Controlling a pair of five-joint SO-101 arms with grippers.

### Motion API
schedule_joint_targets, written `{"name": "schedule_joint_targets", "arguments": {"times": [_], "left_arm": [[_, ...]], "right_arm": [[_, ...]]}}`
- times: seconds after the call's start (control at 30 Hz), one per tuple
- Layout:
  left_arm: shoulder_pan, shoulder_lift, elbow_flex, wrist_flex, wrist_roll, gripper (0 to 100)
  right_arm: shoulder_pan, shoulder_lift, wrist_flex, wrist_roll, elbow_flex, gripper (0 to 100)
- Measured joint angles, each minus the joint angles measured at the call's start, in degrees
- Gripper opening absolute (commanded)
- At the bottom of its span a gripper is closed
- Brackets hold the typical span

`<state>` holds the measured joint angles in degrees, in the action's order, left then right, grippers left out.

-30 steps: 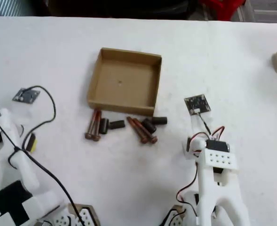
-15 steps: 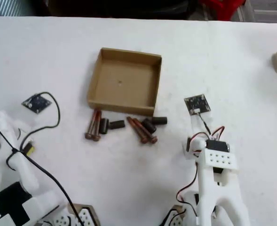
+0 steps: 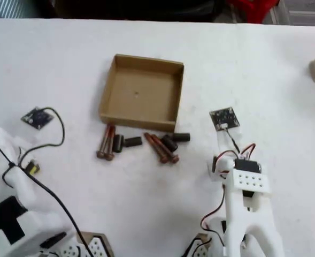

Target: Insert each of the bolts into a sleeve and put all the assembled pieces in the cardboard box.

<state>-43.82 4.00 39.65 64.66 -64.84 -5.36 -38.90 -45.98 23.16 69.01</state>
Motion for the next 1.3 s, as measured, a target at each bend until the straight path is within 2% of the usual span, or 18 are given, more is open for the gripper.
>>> {"name": "schedule_joint_targets", "arguments": {"times": [0.33, 0.57, 0.7, 0.97, 1.3], "left_arm": [[1.1, -8.7, -3.3, -1.2, 1.7, 2], [5.0, -9.1, -3.2, -9.2, 19.8, 2], [8.9, -9.1, -3.2, -13.0, 25.8, 2], [12.0, -10.0, -7.0, -13.9, 30.6, 2], [16.3, -10.0, -10.4, -12.5, 31.3, 2]], "right_arm": [[0.0, 0.0, 0.0, 0.0, 0.0, 1.7], [0.0, 0.0, 0.0, 0.0, 0.0, 1.7], [0.0, 0.0, 0.0, 0.0, 0.0, 1.7], [0.0, 0.0, 0.0, 0.0, 0.0, 1.7], [0.0, 0.0, 0.0, 0.0, 0.0, 1.7]]}}
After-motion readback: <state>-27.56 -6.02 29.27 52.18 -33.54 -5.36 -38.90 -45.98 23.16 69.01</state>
